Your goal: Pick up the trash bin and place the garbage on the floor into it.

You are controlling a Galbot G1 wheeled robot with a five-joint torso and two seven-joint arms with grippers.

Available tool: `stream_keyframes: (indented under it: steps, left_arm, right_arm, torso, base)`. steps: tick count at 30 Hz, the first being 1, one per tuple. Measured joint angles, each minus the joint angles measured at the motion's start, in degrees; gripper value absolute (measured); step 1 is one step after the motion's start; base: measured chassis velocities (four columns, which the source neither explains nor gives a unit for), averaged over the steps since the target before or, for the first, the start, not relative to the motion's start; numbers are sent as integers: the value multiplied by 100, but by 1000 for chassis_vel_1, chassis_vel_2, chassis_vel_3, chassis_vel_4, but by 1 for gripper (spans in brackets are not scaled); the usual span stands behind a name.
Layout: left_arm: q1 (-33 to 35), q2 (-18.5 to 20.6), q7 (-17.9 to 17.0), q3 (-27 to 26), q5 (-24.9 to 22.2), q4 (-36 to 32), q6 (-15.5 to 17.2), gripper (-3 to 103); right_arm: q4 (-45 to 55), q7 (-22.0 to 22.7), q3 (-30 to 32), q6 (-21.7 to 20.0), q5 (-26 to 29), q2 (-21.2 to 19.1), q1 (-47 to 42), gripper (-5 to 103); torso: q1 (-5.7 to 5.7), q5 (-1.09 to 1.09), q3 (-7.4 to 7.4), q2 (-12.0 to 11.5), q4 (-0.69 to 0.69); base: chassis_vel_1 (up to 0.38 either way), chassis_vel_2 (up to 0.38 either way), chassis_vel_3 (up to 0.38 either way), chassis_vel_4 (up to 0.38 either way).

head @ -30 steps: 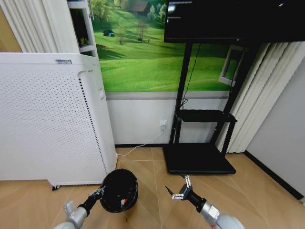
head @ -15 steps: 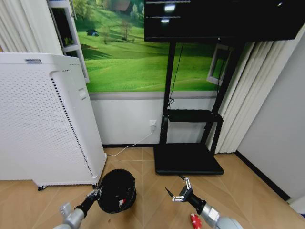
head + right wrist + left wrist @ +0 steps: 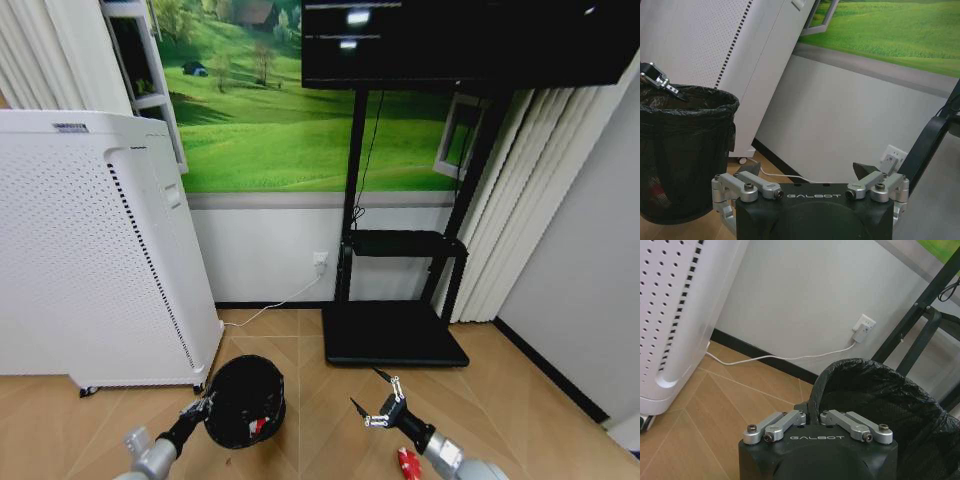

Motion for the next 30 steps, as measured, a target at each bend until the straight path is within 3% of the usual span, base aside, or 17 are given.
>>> stream_keyframes:
  steps: [12, 15, 18, 21, 30]
  left_arm:
    - [20, -4, 33, -45, 22, -4, -7, 7]
    - [35, -26, 50, -91, 23, -19, -11, 7]
    - [50, -38, 63, -118, 25, -26, -14, 7]
    - [168, -90, 138, -318, 75, -67, -39, 7]
    - [349, -83, 282, -629, 114, -129, -77, 7]
  right_arm:
    - [-230, 49, 15, 118, -231, 49, 37, 100]
    - [-559, 342, -65, -291, -781, 108, 100, 100]
    - [-746, 437, -152, -436, -991, 144, 173, 100]
    - [-1591, 657, -594, -897, -1570, 338, 559, 100]
    - [-2568, 651, -888, -1097, -2157, 633, 908, 100]
  torso:
    - [0, 1, 0, 0, 0]
    - [0, -2, 0, 0, -2]
    - [0, 1, 0, 0, -3]
    - [0, 1, 0, 0, 1]
    - [0, 0, 0, 0, 1]
  base:
    - [-188, -157, 175, 160]
    - [-135, -111, 86, 118]
    - [-19, -30, 4, 13]
    - [43, 44, -55, -30]
    - [11, 13, -12, -8]
